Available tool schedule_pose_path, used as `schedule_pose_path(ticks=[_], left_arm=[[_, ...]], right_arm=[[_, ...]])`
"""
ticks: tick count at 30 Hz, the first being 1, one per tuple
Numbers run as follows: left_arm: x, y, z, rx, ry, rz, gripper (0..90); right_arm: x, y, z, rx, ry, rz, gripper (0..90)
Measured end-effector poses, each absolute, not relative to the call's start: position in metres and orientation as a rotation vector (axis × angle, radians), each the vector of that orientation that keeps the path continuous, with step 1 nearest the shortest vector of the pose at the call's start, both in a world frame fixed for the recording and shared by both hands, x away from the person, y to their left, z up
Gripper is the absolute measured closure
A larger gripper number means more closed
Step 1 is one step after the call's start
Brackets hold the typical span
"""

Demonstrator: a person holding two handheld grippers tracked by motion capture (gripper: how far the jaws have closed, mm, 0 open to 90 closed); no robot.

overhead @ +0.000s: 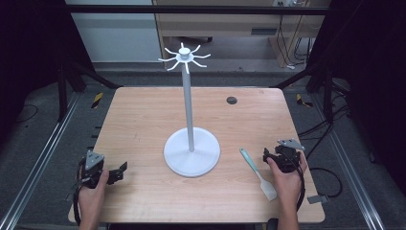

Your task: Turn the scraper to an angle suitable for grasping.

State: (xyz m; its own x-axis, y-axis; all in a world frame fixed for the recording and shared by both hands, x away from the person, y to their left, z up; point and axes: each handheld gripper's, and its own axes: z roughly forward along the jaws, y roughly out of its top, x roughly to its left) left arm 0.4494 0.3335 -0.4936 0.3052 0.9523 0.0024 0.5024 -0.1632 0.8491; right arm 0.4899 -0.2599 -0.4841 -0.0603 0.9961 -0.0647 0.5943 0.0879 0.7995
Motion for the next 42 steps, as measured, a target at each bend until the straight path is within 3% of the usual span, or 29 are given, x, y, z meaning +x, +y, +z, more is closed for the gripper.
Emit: schedule_pose_path(ticks=[10,30,33,42], left_arm=[[0.447,0.331,-0.493,1.810,1.286,0.721,2.2],[0.445,0.325,-0.494,1.845,1.265,0.734,2.4],[0.446,0.324,-0.495,1.837,1.270,0.738,2.4],[0.446,0.320,-0.496,1.859,1.259,0.729,2.6]], right_arm=[[0.491,-0.243,-0.478,1.540,1.774,0.812,39.6],[0.531,-0.207,-0.463,1.420,1.972,0.824,85.2],[0.530,-0.205,-0.467,1.416,1.985,0.828,89.3],[0.523,-0.205,-0.472,1.411,2.027,0.829,90.0]])
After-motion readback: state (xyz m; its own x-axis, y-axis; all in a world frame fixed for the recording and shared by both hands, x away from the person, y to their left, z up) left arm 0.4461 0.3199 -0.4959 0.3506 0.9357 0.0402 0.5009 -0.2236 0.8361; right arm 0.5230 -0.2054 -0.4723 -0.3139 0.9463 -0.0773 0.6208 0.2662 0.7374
